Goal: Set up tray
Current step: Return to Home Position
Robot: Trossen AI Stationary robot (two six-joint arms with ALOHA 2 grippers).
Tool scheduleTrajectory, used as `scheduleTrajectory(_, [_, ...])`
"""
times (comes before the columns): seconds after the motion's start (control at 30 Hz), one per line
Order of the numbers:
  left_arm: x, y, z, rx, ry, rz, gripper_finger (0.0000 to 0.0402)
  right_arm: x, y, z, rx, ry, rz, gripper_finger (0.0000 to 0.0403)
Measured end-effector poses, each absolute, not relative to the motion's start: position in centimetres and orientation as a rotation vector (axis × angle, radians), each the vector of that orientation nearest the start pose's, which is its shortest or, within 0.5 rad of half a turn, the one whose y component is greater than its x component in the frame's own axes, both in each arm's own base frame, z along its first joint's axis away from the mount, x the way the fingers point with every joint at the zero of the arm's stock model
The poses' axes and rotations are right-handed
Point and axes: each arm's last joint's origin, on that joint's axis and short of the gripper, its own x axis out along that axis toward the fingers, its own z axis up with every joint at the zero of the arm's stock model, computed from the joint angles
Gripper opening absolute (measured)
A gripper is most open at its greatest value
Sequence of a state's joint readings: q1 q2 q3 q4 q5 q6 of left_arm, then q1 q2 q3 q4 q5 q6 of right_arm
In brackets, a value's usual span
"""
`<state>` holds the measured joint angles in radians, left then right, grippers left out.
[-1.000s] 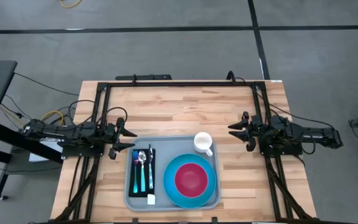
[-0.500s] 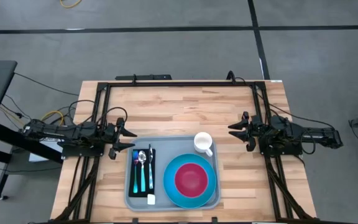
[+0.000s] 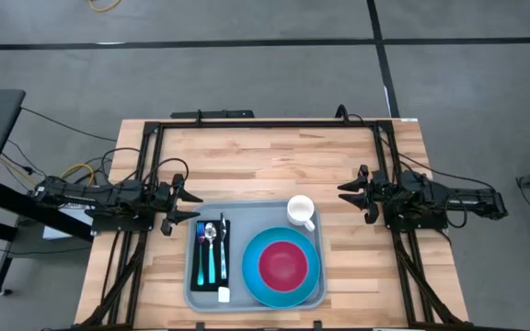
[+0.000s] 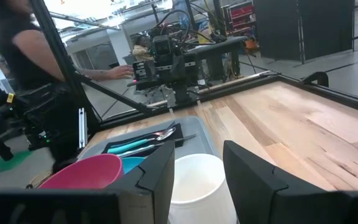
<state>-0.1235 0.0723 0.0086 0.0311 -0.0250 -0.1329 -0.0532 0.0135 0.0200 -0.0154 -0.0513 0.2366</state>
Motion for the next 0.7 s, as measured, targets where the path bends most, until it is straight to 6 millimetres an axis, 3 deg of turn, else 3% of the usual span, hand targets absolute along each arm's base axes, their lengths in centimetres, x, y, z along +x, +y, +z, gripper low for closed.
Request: scheduleTrajectory(0.7, [10.10,-1.18,16.37,-0.137,0.040,-0.096,0.0192,9.72,-0.37,16.78,0.237,0.009,-0.003,0.0129])
